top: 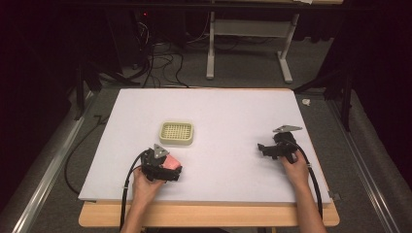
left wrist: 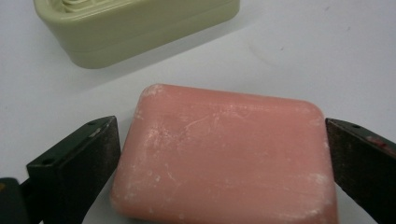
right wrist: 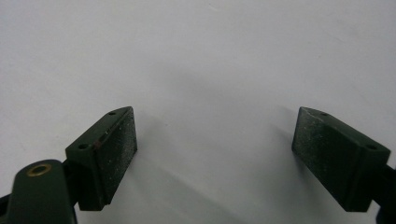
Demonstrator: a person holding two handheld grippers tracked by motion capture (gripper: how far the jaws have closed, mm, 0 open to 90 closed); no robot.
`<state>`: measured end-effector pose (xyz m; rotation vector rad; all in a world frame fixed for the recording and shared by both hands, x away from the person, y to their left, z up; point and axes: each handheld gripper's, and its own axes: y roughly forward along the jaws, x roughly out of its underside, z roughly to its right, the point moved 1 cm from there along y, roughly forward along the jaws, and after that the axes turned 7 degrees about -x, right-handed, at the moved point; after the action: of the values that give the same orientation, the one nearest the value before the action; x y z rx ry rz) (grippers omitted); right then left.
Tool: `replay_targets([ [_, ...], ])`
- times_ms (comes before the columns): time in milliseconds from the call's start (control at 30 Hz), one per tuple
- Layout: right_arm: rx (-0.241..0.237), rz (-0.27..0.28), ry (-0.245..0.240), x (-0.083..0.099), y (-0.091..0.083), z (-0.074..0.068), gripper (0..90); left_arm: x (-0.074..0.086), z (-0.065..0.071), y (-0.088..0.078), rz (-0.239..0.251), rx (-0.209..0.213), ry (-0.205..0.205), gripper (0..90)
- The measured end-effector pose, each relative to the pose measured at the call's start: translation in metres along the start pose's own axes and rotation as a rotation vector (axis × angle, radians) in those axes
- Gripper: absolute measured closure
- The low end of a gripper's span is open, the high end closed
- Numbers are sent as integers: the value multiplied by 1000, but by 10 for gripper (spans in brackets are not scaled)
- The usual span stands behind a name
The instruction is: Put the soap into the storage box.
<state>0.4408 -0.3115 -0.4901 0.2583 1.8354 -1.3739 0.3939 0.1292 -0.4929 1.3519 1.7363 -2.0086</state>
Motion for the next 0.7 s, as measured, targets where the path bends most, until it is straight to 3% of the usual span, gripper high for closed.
replay_targets([
  [700,-1,0,0,0,0,0,145,2,0,2,5,5,-8,23],
])
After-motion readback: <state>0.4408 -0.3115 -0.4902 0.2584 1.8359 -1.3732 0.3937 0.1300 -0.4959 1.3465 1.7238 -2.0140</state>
